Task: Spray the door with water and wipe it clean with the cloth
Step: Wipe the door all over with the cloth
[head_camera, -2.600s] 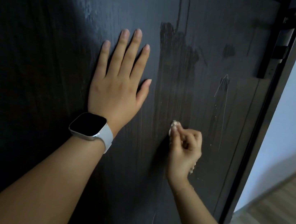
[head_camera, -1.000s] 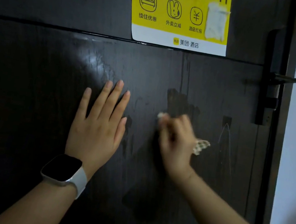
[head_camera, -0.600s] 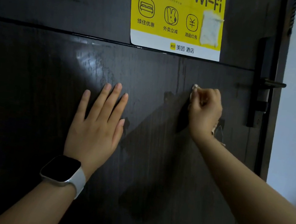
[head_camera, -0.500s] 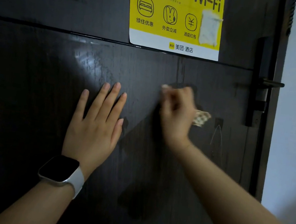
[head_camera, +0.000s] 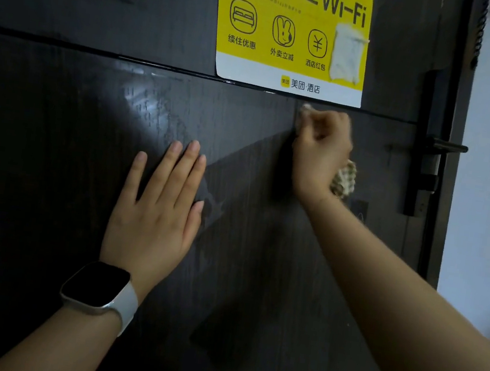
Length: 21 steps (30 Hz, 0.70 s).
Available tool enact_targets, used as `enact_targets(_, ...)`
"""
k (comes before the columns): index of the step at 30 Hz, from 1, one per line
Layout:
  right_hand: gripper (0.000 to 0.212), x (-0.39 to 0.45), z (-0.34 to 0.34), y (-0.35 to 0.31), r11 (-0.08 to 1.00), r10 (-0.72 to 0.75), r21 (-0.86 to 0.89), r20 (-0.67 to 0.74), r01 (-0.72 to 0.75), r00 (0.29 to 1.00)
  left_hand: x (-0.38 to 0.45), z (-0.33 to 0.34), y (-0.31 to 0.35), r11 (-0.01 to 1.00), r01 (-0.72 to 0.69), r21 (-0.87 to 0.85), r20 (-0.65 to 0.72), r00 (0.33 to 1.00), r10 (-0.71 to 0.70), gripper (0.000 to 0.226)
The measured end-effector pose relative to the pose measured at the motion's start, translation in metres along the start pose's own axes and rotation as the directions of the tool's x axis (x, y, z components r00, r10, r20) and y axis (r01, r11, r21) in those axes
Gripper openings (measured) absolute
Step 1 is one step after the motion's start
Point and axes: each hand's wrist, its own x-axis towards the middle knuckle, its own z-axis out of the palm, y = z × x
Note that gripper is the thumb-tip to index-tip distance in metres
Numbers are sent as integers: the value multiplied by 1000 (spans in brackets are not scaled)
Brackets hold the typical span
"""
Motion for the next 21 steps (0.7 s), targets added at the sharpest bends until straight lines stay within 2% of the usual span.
enact_targets(3,16,-31,29,-41,970,-233,101,123,221,965,-2,-2,0,1000,13,8,15,1000,-14,58)
enact_targets(7,16,-34,32,-55,932,-359,158,263,327,896,-1,-5,-1,998,20,52,47,999,-22,59)
enact_targets(9,18,-10,19,-32,949,-314,116,248,294,917,0,-3,0,999,6,47,56,998,-8,59)
enact_targets(12,27,35,-8,11,995,-101,-6,122,102,987,2,-2,1,999,0,34,57,998,-2,59)
enact_targets(14,30,54,-22,28,997,24,-79,92,-16,995,1,-2,1,999,2,32,47,999,-4,59)
enact_targets(16,31,62,-27,34,991,87,-108,86,-78,992,0,-2,1,999,6,37,41,999,-7,60)
enact_targets(19,24,50,-17,22,993,100,-67,56,-97,993,1,-3,2,999,2,42,45,999,-4,61)
enact_targets(21,23,30,0,0,1000,-18,-8,78,19,997,1,-2,1,999,8,42,55,998,-10,61)
